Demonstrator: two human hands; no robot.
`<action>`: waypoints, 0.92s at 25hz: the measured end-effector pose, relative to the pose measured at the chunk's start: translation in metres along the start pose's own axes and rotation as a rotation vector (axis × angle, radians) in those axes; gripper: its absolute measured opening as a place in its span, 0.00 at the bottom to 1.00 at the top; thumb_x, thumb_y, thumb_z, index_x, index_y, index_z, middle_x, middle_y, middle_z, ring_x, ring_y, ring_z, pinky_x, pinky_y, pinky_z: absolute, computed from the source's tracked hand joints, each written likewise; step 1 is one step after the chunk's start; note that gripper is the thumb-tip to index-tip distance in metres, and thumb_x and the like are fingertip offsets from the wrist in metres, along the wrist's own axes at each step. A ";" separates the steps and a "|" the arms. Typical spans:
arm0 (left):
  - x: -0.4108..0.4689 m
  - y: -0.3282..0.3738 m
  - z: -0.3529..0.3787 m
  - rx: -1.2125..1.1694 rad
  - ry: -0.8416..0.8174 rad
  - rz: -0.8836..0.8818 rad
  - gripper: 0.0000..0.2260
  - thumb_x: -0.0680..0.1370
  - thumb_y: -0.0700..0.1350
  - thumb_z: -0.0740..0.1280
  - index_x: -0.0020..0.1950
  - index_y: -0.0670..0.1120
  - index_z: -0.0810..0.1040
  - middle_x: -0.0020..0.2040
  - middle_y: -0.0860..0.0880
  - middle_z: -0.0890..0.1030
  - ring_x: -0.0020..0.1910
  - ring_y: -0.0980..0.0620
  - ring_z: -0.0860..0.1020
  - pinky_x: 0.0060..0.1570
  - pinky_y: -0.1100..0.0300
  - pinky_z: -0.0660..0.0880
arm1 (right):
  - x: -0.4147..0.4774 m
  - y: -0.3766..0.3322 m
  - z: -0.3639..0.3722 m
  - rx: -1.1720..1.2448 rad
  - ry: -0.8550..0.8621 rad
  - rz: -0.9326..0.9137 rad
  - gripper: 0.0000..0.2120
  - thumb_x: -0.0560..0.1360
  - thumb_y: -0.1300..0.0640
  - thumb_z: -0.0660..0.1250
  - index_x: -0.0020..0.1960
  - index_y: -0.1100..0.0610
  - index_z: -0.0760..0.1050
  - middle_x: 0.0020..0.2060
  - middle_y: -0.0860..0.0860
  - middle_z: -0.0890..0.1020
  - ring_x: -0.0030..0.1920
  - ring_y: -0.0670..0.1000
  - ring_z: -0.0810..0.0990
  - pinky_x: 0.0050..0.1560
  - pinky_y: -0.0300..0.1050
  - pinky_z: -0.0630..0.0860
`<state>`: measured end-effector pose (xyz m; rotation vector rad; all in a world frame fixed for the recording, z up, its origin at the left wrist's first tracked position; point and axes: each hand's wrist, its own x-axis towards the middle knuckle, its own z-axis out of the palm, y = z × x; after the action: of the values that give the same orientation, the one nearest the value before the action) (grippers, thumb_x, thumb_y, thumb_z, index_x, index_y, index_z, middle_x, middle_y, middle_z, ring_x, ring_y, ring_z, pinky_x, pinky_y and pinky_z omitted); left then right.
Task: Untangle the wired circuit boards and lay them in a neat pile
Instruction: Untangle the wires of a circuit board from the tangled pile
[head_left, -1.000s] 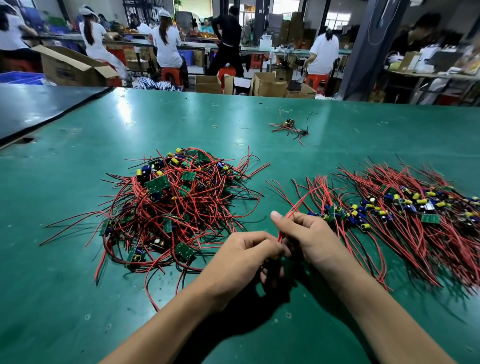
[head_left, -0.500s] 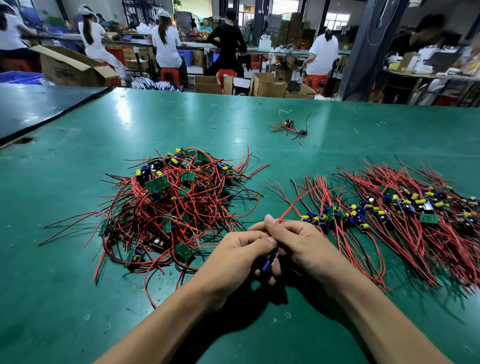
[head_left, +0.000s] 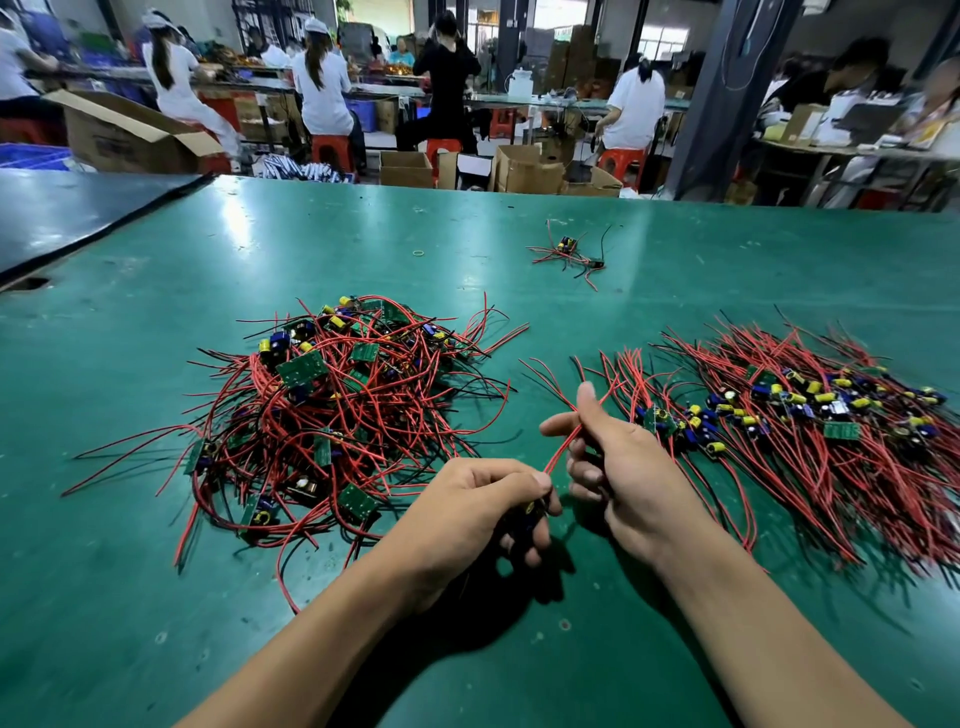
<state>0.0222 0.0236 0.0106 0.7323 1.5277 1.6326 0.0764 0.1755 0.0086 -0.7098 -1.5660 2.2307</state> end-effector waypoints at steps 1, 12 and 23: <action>-0.001 0.000 0.000 -0.003 0.001 -0.004 0.12 0.79 0.41 0.64 0.37 0.43 0.81 0.29 0.43 0.79 0.25 0.49 0.75 0.30 0.62 0.70 | 0.000 0.000 0.000 0.083 -0.007 0.057 0.25 0.75 0.39 0.64 0.29 0.56 0.82 0.25 0.47 0.67 0.21 0.43 0.60 0.19 0.35 0.57; 0.001 -0.008 0.002 -0.013 0.108 0.072 0.13 0.81 0.40 0.63 0.38 0.44 0.81 0.34 0.41 0.82 0.27 0.45 0.80 0.27 0.61 0.76 | -0.017 0.009 0.010 -0.133 -0.292 0.071 0.20 0.77 0.42 0.67 0.46 0.59 0.85 0.23 0.53 0.72 0.19 0.48 0.71 0.21 0.35 0.67; -0.002 -0.005 0.003 0.050 0.083 0.060 0.11 0.79 0.40 0.65 0.37 0.44 0.81 0.31 0.42 0.81 0.25 0.46 0.76 0.28 0.62 0.72 | 0.001 0.001 -0.010 -0.272 -0.115 0.019 0.22 0.83 0.42 0.59 0.50 0.56 0.86 0.24 0.49 0.62 0.23 0.46 0.57 0.25 0.38 0.54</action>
<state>0.0266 0.0239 0.0060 0.7521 1.6249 1.6933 0.0811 0.1833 0.0048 -0.6794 -1.9521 2.1272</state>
